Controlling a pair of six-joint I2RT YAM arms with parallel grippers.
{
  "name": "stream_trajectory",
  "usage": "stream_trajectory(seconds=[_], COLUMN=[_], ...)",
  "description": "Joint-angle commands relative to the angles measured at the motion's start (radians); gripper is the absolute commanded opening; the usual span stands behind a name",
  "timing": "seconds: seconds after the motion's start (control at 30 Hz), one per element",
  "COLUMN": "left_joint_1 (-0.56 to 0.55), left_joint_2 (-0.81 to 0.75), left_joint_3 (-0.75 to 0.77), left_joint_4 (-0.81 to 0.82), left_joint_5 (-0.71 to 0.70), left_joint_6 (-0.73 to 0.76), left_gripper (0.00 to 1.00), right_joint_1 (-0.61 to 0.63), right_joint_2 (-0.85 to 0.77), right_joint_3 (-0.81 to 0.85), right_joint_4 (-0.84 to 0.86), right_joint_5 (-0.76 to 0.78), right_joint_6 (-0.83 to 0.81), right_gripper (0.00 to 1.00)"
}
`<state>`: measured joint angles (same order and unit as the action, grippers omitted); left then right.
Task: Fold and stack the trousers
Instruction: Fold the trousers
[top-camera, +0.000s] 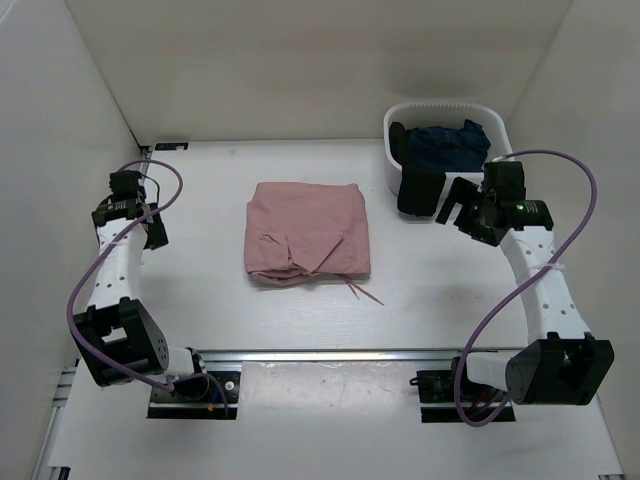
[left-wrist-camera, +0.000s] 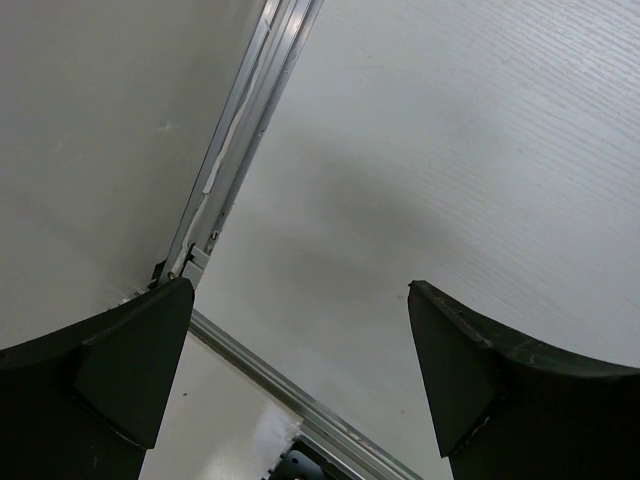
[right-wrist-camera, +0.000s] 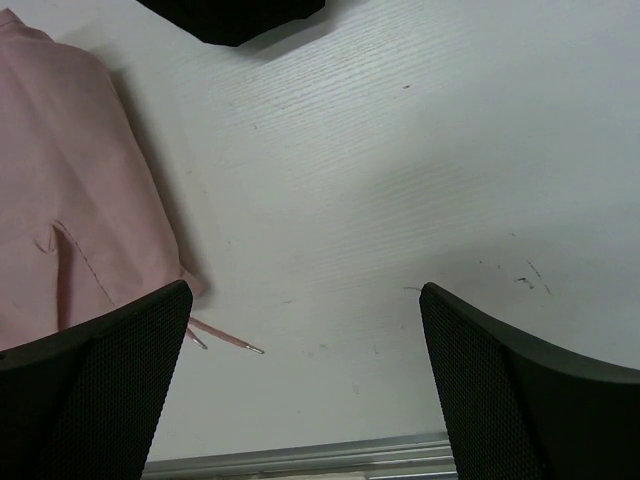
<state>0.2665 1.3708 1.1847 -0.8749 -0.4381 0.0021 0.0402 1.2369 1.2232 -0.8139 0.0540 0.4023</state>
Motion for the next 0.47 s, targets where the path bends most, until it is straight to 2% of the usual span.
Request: stream_trajectory(seconds=[0.0, 0.43], left_joint_1=[0.002, 0.011], left_joint_2=[-0.044, -0.064], left_joint_3=[0.000, 0.000], left_joint_4=[0.011, 0.011], left_joint_5=[-0.036, -0.045], left_joint_6=[-0.002, -0.002], left_gripper=[1.00, 1.00], right_joint_1=[-0.002, -0.002], right_joint_2=[-0.007, -0.016], right_joint_3=[0.050, 0.041], right_joint_4=[-0.011, 0.027], right_joint_5=[0.043, 0.006], right_joint_6=[-0.028, -0.037], right_gripper=[0.99, 0.99])
